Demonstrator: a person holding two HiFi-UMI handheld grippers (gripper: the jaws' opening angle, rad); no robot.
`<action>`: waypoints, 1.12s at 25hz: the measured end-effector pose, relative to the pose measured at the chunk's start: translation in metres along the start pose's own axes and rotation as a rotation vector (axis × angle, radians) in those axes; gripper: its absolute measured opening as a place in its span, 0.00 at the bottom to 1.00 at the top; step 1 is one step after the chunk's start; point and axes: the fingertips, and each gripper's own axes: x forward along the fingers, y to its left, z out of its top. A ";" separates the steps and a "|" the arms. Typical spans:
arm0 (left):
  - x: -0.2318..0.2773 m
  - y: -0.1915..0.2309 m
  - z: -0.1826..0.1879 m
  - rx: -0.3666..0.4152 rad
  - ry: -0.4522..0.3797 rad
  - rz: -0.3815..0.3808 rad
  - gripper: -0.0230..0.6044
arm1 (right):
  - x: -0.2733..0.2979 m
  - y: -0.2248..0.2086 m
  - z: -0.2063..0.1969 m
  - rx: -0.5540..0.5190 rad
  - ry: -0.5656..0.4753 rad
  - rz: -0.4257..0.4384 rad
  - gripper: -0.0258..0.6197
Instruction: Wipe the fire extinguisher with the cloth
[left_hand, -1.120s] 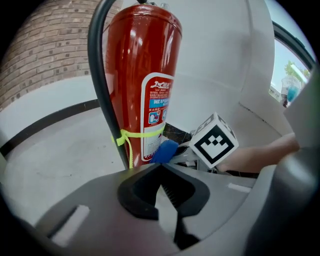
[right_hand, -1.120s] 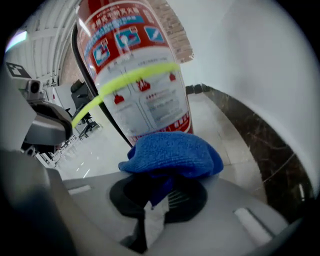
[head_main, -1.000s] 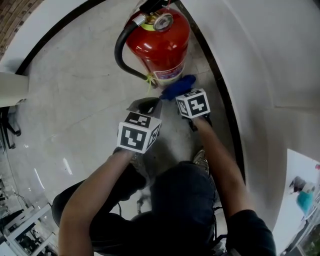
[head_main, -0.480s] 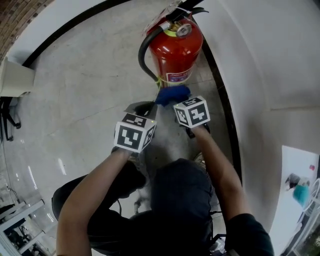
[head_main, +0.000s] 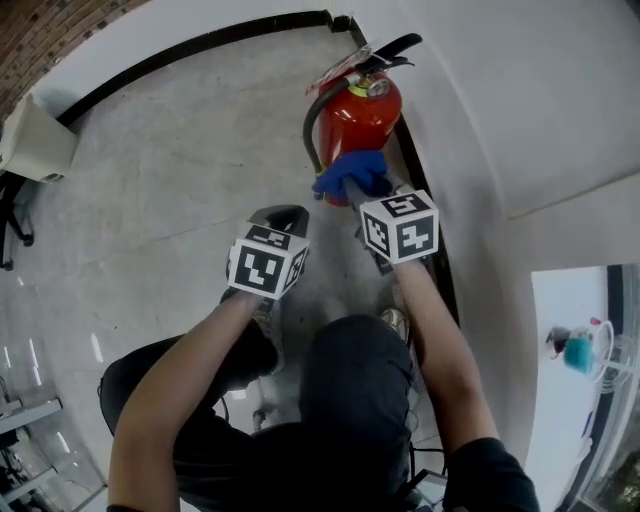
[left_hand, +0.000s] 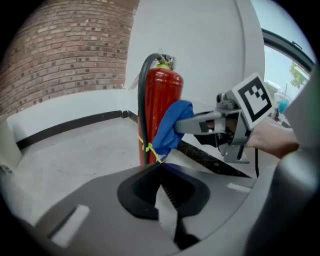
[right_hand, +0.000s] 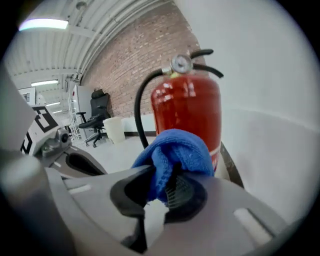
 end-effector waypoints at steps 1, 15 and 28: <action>-0.004 -0.002 0.004 0.003 -0.011 0.001 0.05 | -0.006 0.004 0.014 -0.017 -0.019 0.000 0.09; -0.038 0.006 0.004 0.029 -0.048 0.033 0.05 | -0.009 0.046 0.116 -0.176 -0.180 0.001 0.09; 0.005 0.015 -0.023 -0.030 0.014 0.000 0.05 | 0.042 0.014 -0.026 -0.081 0.028 0.007 0.09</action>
